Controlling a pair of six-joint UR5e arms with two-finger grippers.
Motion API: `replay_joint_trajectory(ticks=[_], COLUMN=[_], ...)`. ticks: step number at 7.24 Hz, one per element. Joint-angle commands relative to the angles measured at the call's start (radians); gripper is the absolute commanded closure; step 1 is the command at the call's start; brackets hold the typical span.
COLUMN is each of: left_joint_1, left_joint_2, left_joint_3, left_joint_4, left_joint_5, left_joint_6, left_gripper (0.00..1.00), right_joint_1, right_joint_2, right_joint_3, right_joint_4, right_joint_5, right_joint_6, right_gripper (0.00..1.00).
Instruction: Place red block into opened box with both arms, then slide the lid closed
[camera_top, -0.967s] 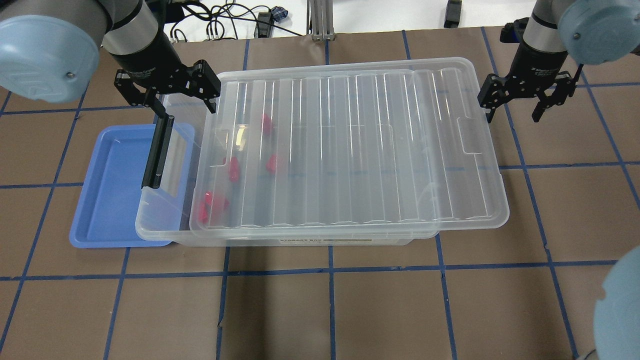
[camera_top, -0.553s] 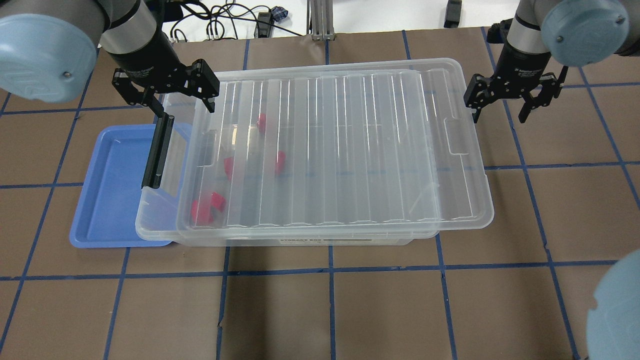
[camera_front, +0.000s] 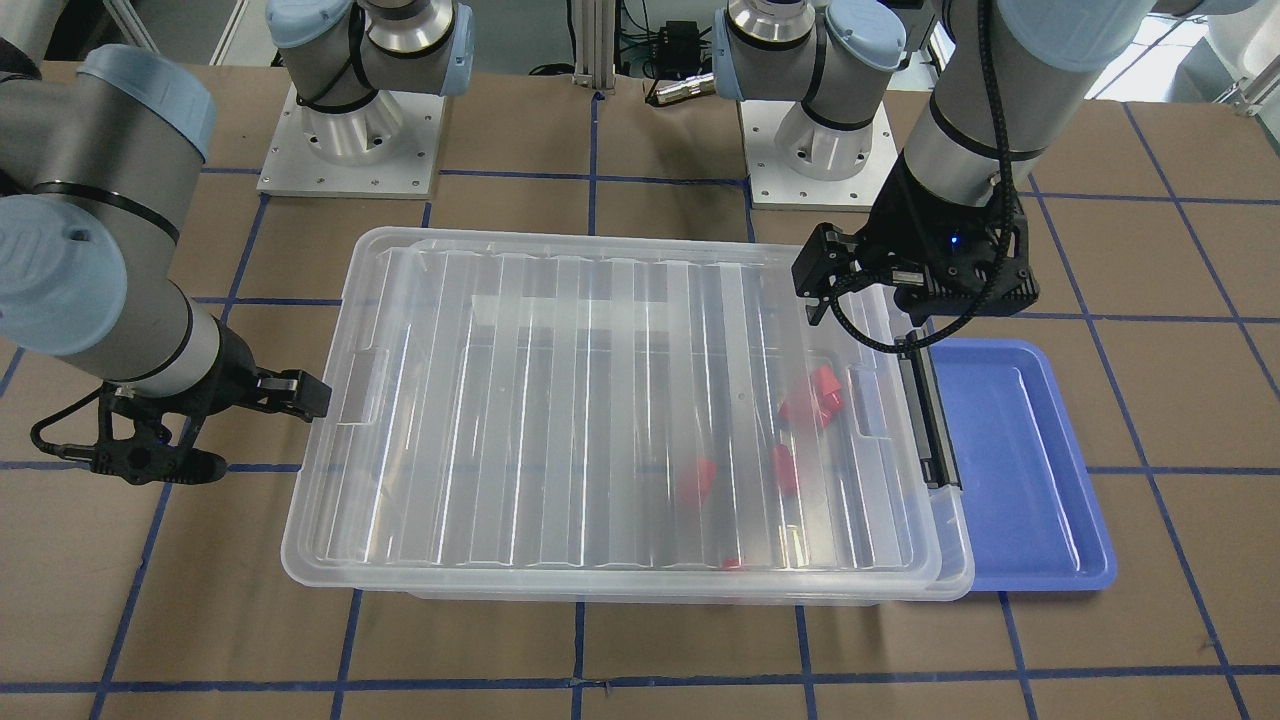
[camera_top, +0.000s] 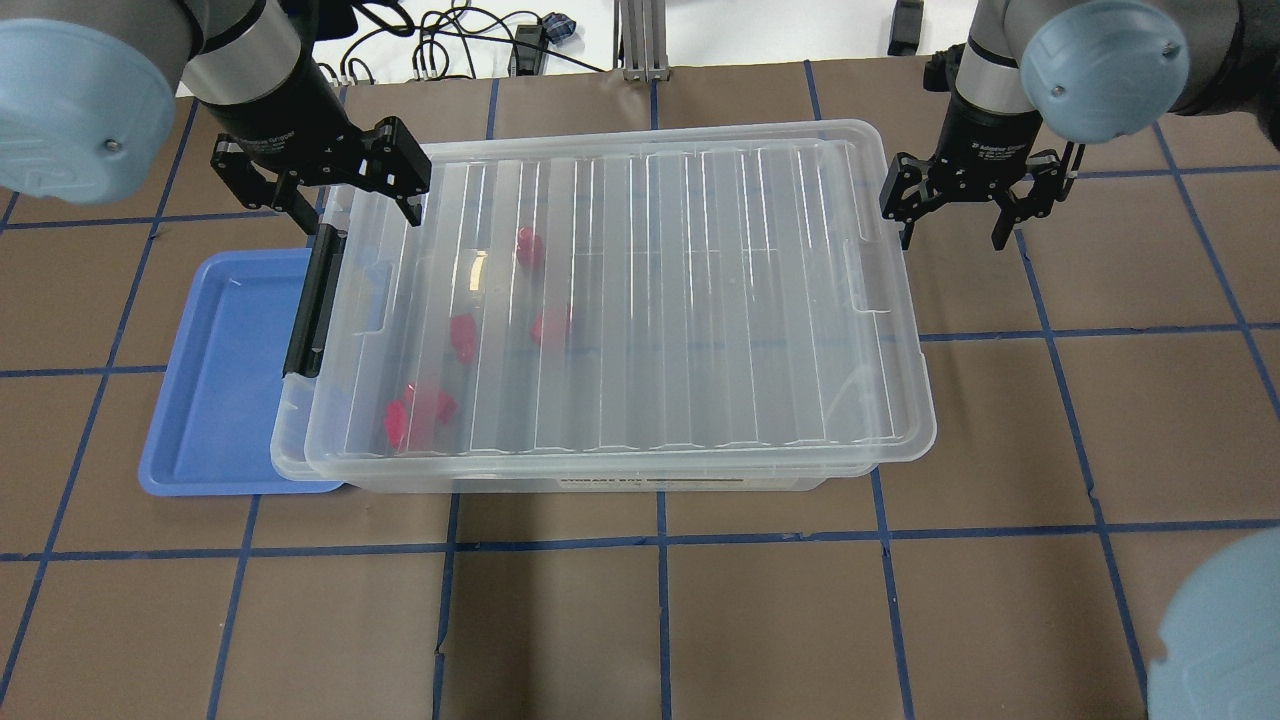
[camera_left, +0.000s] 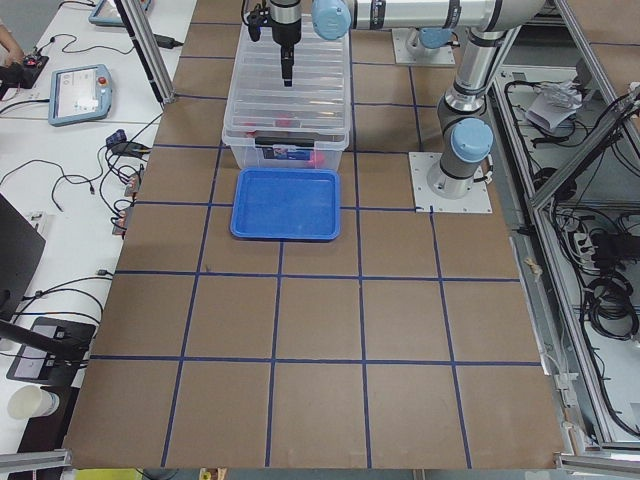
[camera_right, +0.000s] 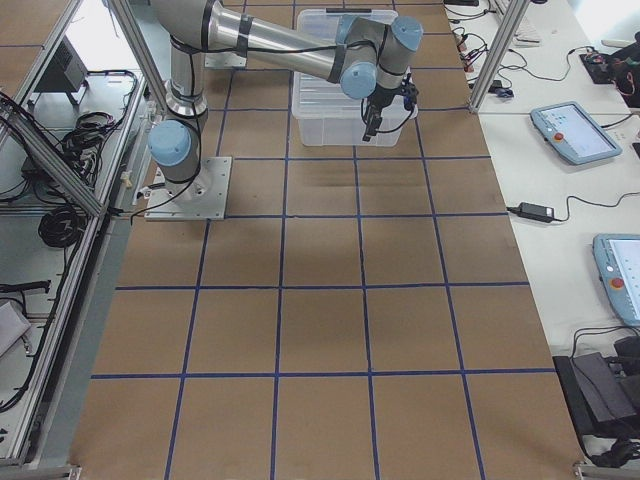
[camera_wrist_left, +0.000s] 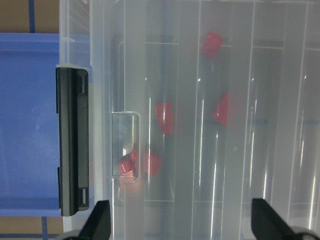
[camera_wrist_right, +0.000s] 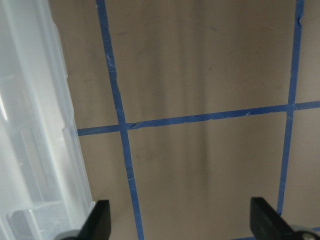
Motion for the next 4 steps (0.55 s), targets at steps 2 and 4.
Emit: replay_joint_trajectory(ticks=[2,4], left_joint_1=[0.0,0.0], left_joint_2=[0.007,0.009], left_joint_3=[0.008,0.005], left_joint_4=[-0.009,-0.009], left_joint_5=[0.002,0.002], left_joint_6=[-0.001,-0.001], left_gripper=[0.0,0.0], right_joint_1=[0.002,-0.001], right_joint_2=[-0.001,-0.011], right_joint_3=[0.0,-0.009], right_joint_4=[0.005,0.006], right_joint_5=[0.026,0.023], right_joint_6=[0.041,0.024], right_gripper=[0.0,0.0])
